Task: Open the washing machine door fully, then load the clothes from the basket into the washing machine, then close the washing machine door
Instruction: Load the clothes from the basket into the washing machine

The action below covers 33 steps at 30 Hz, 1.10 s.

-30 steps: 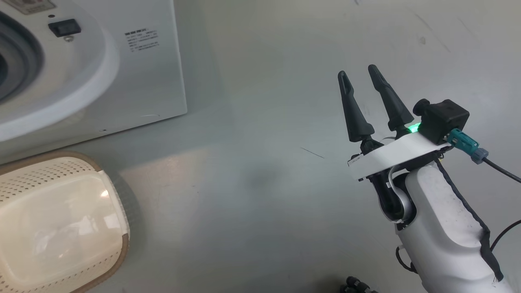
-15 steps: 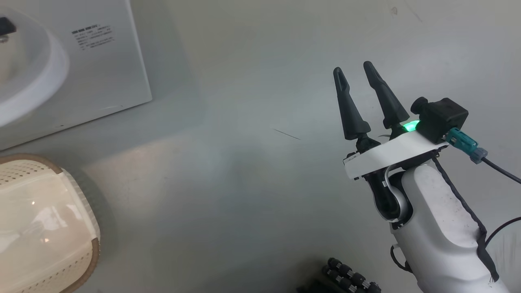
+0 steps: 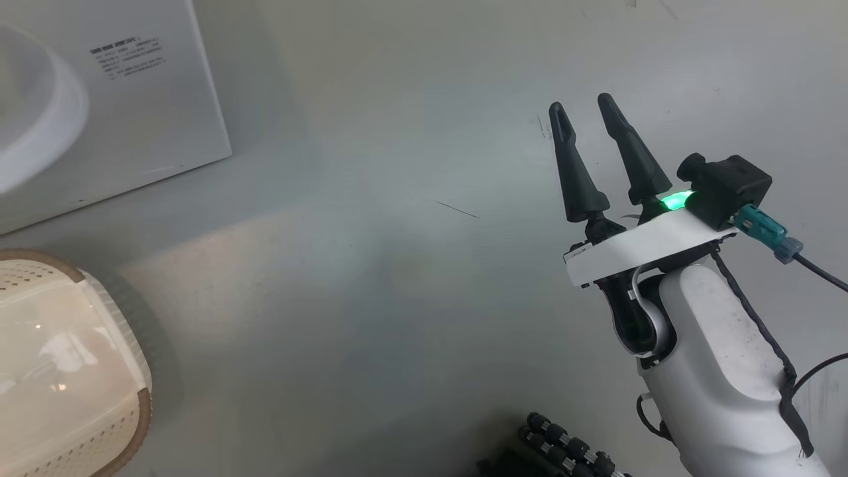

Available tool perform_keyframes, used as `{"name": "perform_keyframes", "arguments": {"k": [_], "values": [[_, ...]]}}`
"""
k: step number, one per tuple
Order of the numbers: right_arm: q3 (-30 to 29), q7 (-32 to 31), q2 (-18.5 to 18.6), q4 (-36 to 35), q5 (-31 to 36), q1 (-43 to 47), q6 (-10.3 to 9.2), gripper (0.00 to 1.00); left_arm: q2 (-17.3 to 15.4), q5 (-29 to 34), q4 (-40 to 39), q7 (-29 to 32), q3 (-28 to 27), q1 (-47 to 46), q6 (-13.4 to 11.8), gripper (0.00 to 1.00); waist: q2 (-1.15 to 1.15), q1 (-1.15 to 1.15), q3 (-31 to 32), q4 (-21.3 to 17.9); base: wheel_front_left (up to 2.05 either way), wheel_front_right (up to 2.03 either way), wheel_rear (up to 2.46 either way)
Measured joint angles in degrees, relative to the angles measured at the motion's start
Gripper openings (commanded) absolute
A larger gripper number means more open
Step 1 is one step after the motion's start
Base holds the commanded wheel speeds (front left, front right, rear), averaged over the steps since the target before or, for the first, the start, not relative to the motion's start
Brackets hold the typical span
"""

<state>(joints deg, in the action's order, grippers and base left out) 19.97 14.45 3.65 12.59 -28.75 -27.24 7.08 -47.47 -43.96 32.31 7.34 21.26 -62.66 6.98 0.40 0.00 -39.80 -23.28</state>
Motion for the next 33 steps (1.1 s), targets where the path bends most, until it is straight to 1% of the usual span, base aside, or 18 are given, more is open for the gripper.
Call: {"name": "perform_keyframes", "arguments": {"k": [8, 11, 15, 20, 25, 29, 33], "values": [[-0.33, 0.00, 0.01, 0.62, 0.55, 0.00, 0.00, 1.00, 2.03, -1.65, 1.44, 0.97, 2.14, 0.11, 0.00, 1.00, 0.00, 0.00, 1.67, 1.44, 0.00, 0.00, 0.00], [-0.30, 0.00, 0.05, 0.86, 0.65, -0.01, 0.00, 1.00, 2.98, -3.26, 1.56, 0.79, 2.82, 0.18, 0.00, 1.00, 0.00, 0.00, 2.66, 2.03, 0.00, 0.00, 0.00], [-0.44, 0.00, 0.32, 1.23, 1.05, -0.01, 0.00, 1.00, 4.49, -5.16, 2.22, -0.87, 2.68, 1.28, 0.00, 1.00, 0.00, 0.00, 4.22, 2.79, 0.00, 0.00, 0.00], [-0.60, 0.00, 0.79, 1.56, 1.05, 0.01, 0.00, 1.00, 4.65, -6.61, 1.42, -3.56, 3.28, 4.28, 0.00, 1.00, 0.00, 0.00, 6.39, 3.80, 0.00, 0.00, 0.00], [-0.79, 0.00, 0.99, 2.01, 1.05, 0.07, 0.00, 1.00, 5.27, -6.94, 0.76, -6.04, 3.56, 6.50, 0.00, 1.00, 0.00, 0.00, 8.13, 4.62, 0.00, 0.00, 0.00], [-1.27, 0.00, 1.76, 2.37, 1.05, 0.28, 0.00, 1.00, 7.40, -7.02, 0.33, -8.32, 4.02, 9.38, 0.00, 1.00, 0.00, 0.00, 9.89, 5.49, 0.00, 0.00, 0.00], [-1.68, 0.00, 2.33, 2.49, 1.05, 0.88, 0.00, 1.00, 7.81, -7.00, -0.26, -10.25, 5.14, 12.04, 0.00, 1.00, 0.00, 0.00, 11.51, 6.54, 0.00, 0.00, 0.00]]}}
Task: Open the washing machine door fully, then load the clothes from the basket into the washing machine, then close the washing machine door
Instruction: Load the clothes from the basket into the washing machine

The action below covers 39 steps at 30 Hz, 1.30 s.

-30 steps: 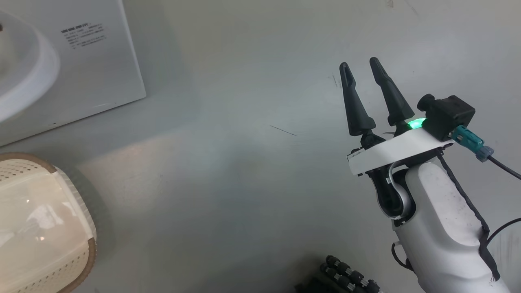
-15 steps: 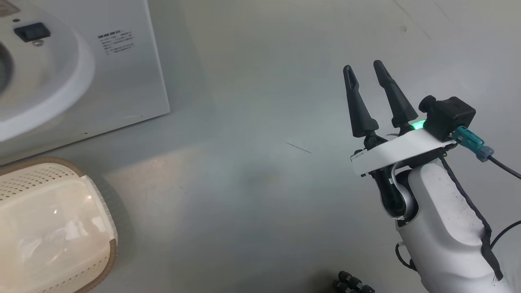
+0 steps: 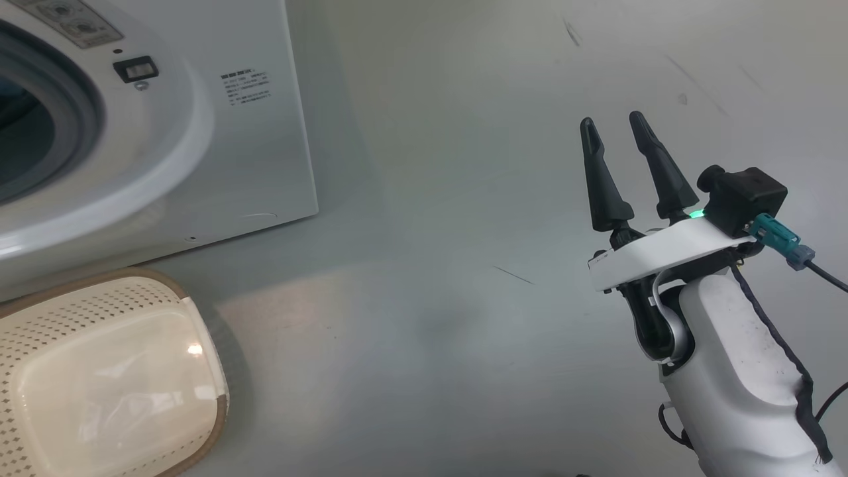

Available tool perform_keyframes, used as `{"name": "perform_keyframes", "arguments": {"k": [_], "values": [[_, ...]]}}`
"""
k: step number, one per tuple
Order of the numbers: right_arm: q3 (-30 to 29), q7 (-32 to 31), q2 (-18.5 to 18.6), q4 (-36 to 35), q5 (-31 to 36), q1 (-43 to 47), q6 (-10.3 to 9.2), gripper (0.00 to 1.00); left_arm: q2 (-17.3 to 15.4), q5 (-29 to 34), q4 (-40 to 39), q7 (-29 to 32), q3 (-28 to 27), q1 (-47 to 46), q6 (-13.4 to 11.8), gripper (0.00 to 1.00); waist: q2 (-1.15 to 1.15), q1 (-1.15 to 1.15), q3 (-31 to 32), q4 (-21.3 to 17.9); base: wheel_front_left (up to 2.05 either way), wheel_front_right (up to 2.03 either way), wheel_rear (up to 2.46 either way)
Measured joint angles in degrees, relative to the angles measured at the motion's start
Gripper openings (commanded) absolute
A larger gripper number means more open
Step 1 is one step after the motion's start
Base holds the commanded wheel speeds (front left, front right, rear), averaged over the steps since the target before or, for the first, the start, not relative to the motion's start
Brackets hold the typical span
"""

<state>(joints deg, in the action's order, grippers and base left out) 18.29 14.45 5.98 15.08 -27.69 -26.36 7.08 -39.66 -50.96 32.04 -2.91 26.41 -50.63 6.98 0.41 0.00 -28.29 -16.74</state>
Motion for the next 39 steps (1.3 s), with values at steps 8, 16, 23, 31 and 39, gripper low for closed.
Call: {"name": "perform_keyframes", "arguments": {"k": [8, 16, 23, 31, 39], "values": [[0.25, 0.00, 0.93, 0.59, 0.00, 0.55, 0.00, 1.00, 1.15, 0.01, -0.21, -4.67, 0.07, 4.63, 0.00, 1.00, 0.00, 0.00, 3.10, 2.15, 0.00, 0.00, 0.00], [0.42, 0.00, 1.89, 1.33, 0.00, 1.85, 0.00, 1.00, 3.52, -0.02, -0.46, -9.55, -0.04, 10.94, 0.01, 1.00, 0.00, 0.00, 6.84, 4.28, 0.00, 0.00, 0.00], [0.43, 0.00, 3.00, 1.90, -0.02, 3.04, 0.00, 1.00, 5.56, 0.01, -1.52, -10.83, 0.01, 16.06, -0.12, 1.00, 0.00, 0.00, 9.65, 5.96, 0.00, 0.00, 0.00], [0.47, 0.00, 3.65, 2.20, -0.12, 4.25, 0.00, 1.00, 7.84, 0.58, -4.30, -11.32, -0.21, 21.34, -1.90, 1.00, 0.00, 0.00, 12.57, 8.04, 0.00, 0.00, 0.00], [0.07, 0.00, 4.57, 2.23, -0.63, 5.30, 0.00, 1.00, 8.95, 2.54, -8.28, -11.49, -2.44, 25.47, -3.78, 1.00, 0.00, 0.00, 14.65, 10.18, 0.00, 0.00, 0.00]]}}
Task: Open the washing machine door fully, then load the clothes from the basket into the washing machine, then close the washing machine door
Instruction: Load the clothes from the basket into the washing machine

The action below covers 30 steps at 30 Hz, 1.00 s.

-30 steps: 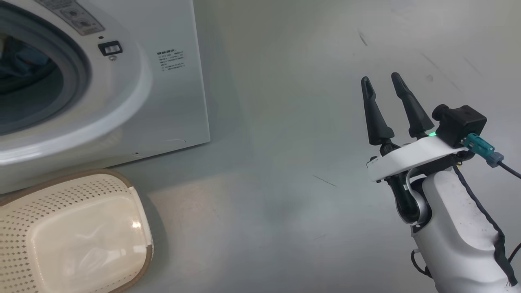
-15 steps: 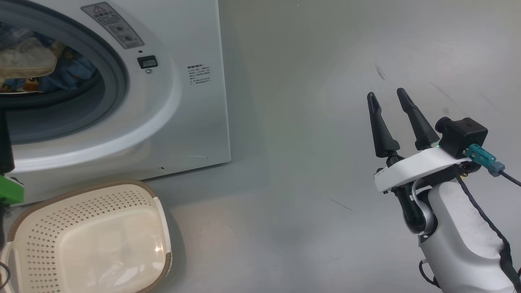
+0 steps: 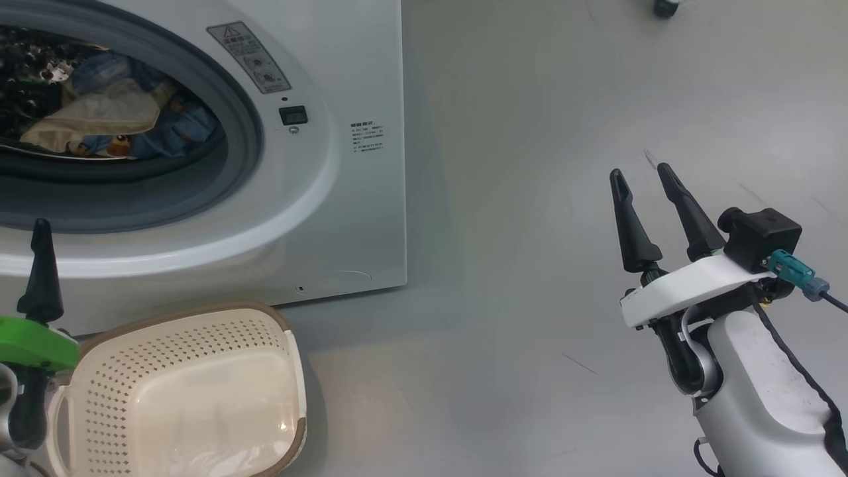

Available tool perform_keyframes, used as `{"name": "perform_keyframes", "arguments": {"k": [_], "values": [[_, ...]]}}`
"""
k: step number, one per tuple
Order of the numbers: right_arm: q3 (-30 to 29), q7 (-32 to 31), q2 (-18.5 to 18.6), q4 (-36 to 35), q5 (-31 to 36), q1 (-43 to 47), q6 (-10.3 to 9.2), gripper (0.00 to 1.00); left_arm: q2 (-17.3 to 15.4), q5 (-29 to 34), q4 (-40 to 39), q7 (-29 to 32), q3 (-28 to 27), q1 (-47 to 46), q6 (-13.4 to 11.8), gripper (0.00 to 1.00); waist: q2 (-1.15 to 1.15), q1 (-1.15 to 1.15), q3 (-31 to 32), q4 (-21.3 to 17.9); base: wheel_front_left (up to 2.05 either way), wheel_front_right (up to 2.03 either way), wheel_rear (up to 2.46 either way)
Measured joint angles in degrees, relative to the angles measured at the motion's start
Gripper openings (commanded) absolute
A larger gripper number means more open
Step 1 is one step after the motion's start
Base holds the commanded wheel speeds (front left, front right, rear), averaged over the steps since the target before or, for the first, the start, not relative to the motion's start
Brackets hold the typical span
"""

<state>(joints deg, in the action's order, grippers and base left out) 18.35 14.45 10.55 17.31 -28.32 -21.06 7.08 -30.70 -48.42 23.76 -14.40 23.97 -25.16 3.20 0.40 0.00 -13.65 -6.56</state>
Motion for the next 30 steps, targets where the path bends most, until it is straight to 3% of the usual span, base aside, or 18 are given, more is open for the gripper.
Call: {"name": "perform_keyframes", "arguments": {"k": [16, 22, 30], "values": [[0.77, 0.00, 0.62, 0.31, -0.49, 1.49, 0.00, 1.00, 2.44, 5.27, -8.98, -0.01, -7.31, 9.49, -3.10, 1.00, 0.00, 0.00, 4.07, 2.77, 0.00, 0.00, 0.00], [1.11, 0.00, 1.93, 0.81, -0.52, 3.48, 0.00, 1.00, 5.42, 7.16, -12.33, -0.01, -8.68, 12.83, -3.36, 1.00, 0.00, 0.00, 5.32, 3.56, 0.00, 0.00, 0.00], [1.82, 0.00, 2.07, 0.88, -0.70, 3.62, 0.00, 1.00, 7.09, 8.89, -15.10, -0.01, -11.46, 18.00, -3.94, 1.00, 0.00, 0.00, 6.89, 4.34, 0.00, 0.00, 0.00]]}}
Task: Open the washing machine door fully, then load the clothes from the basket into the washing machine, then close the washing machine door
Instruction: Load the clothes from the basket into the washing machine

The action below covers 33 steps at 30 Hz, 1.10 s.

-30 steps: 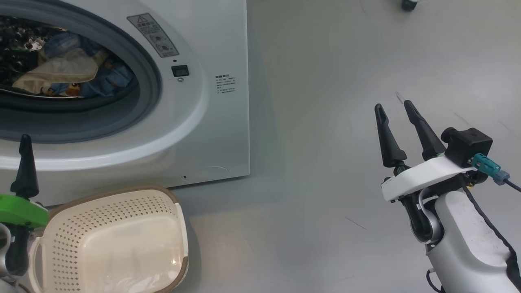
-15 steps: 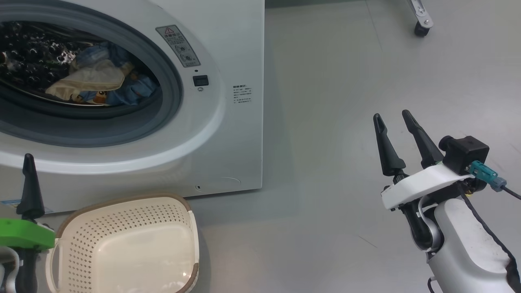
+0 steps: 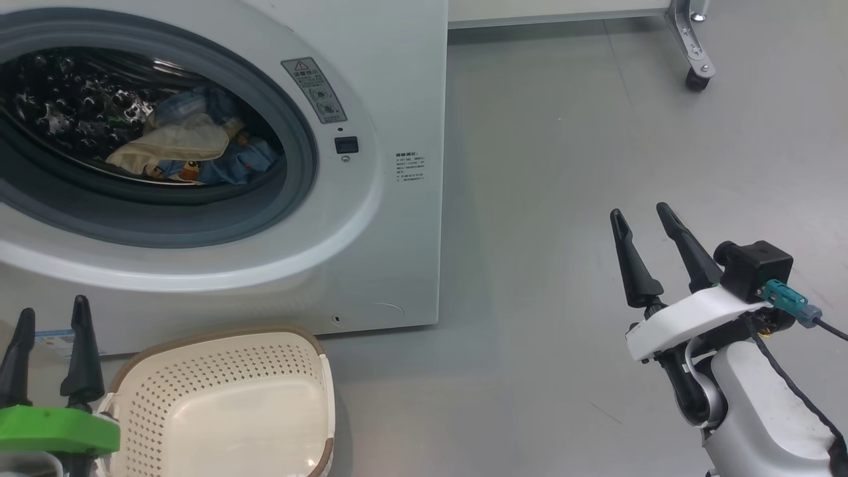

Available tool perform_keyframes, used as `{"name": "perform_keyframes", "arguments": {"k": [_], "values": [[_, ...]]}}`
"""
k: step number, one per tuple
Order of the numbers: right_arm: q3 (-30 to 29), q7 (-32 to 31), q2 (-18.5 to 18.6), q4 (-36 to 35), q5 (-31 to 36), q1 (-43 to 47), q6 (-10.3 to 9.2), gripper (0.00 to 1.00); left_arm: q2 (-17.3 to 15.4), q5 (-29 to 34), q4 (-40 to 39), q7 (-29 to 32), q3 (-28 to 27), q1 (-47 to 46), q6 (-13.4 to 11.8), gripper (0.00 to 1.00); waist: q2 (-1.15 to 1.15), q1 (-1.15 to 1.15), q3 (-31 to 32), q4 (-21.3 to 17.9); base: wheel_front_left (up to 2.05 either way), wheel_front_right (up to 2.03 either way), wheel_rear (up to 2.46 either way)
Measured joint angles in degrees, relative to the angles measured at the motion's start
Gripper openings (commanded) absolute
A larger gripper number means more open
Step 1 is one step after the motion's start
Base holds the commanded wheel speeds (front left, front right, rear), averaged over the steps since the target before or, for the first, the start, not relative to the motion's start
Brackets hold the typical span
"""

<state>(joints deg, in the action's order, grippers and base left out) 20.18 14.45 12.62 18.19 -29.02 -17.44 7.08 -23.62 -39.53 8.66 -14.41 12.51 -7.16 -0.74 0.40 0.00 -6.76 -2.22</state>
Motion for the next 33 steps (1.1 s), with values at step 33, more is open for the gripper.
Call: {"name": "perform_keyframes", "arguments": {"k": [33], "values": [[1.79, 0.00, 1.18, -0.09, -0.88, 0.93, 0.00, 1.00, 3.65, 5.52, -4.69, 0.00, -5.26, 6.58, 1.68, 1.00, 0.00, 0.00, 0.96, 0.93, 0.00, 0.00, 0.00]]}}
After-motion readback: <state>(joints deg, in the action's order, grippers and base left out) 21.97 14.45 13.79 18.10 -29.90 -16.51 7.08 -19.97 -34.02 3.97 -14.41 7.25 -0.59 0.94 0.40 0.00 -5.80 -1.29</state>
